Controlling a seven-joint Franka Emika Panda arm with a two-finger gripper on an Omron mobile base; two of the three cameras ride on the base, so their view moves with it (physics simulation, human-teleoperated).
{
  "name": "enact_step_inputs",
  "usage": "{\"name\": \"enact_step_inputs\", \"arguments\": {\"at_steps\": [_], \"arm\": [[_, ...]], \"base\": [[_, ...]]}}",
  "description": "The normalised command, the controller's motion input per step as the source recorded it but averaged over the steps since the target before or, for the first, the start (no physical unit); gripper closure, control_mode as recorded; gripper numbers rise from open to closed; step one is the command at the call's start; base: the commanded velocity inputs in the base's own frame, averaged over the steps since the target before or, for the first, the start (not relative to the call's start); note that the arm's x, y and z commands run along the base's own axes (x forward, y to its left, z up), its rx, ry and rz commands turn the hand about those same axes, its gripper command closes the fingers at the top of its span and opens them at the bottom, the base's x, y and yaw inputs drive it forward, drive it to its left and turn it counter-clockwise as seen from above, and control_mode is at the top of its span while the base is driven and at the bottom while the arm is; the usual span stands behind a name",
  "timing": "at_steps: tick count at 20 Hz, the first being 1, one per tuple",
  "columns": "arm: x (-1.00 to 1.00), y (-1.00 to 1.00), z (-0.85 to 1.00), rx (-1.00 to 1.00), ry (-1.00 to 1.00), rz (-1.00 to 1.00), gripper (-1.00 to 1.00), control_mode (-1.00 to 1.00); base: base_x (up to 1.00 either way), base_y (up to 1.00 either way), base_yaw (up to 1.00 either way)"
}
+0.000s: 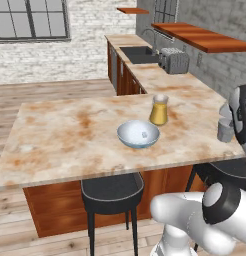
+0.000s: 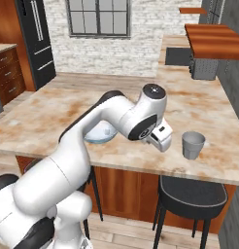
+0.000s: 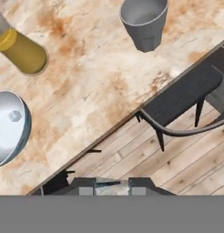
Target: There are two ice cubes in the ice bowl. Place both ice cubes in the glass cup.
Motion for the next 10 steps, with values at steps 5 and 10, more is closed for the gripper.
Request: {"name": "enact_step_inputs", "arguments": {"at_steps": [5,10], "arm": [[-0.01,-0.56,0.03,0.02,0.11,-0.13,1.00,-1.00],[0.08,-0.09,0.00,0.00,0.08,-0.06,1.00,-1.00]], "base": [[0.00,0.00,0.00],[0.00,0.00,0.00]]}}
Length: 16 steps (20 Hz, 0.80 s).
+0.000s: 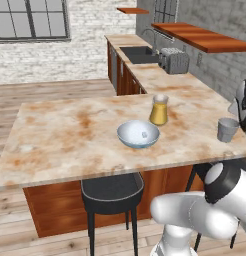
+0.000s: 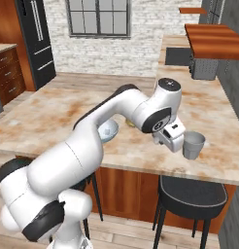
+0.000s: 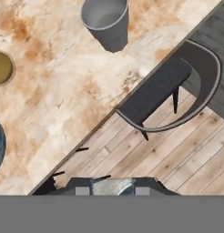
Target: There are two ice cubes in the ice bowl. Place both ice cubes in the glass cup.
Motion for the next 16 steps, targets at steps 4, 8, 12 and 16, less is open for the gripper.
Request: {"name": "enact_step_inputs", "arguments": {"at_steps": [4,8,12,16], "arm": [[0.25,-0.17,-0.03,-0.01,0.07,0.02,1.00,-1.00],[0.47,-0.25,-0.22,-0.16,0.04,0.03,1.00,-1.00],[0.53,-0.29,-0.13,-0.16,0.00,0.04,1.00,-1.00],[0.23,-0.24,-0.19,-0.11,0.00,0.03,1.00,-1.00]], "base": [[0.00,0.00,0.00],[0.00,0.00,0.00],[0.00,0.00,0.00],[0.00,0.00,0.00]]}}
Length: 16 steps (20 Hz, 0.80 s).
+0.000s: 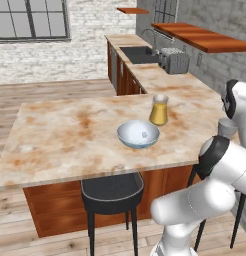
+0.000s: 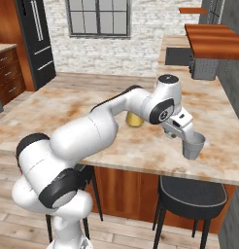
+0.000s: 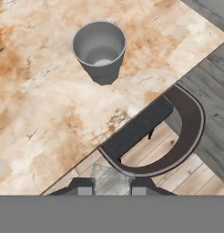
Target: There are two ice cubes in the ice bowl. Place both ice cubes in the glass cup.
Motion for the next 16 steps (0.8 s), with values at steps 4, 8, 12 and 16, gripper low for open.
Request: {"name": "enact_step_inputs", "arguments": {"at_steps": [4,8,12,16], "arm": [[0.01,-0.01,0.00,0.00,0.01,0.00,1.00,-1.00],[0.06,-0.11,0.00,0.00,0.00,0.00,1.00,-1.00],[0.34,-0.43,-0.02,0.00,0.00,0.00,1.00,-1.00],[0.38,-0.35,-0.01,0.00,0.00,0.00,1.00,-1.00]], "base": [[0.00,0.00,0.00],[0.00,0.00,0.00],[0.00,0.00,0.00],[0.00,0.00,0.00]]}}
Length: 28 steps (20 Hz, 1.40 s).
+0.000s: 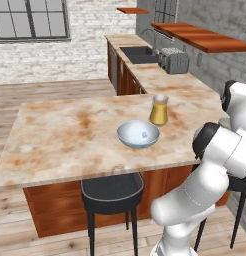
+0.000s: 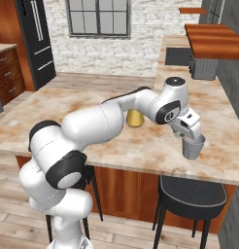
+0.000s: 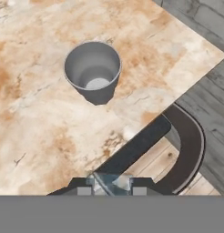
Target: There are two ice cubes in the ice bowl. Place both ice cubes in the glass cup.
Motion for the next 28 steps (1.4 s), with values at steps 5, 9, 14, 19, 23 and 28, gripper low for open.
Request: {"name": "enact_step_inputs", "arguments": {"at_steps": [5,9,14,19,23,28], "arm": [[0.33,-0.35,0.00,0.00,0.00,0.00,1.00,-1.00],[0.24,-0.33,-0.09,0.00,0.00,0.00,1.00,-1.00],[0.41,-0.13,-0.19,0.00,0.00,0.00,1.00,-1.00],[0.44,-0.22,-0.24,0.04,0.00,0.00,1.00,-1.00],[0.36,-0.25,-0.22,0.06,0.00,0.00,1.00,-1.00],[0.37,-0.20,-0.04,0.01,0.00,0.00,1.00,-1.00]], "base": [[0.00,0.00,0.00],[0.00,0.00,0.00],[0.00,0.00,0.00],[0.00,0.00,0.00],[0.00,0.00,0.00],[0.00,0.00,0.00]]}}
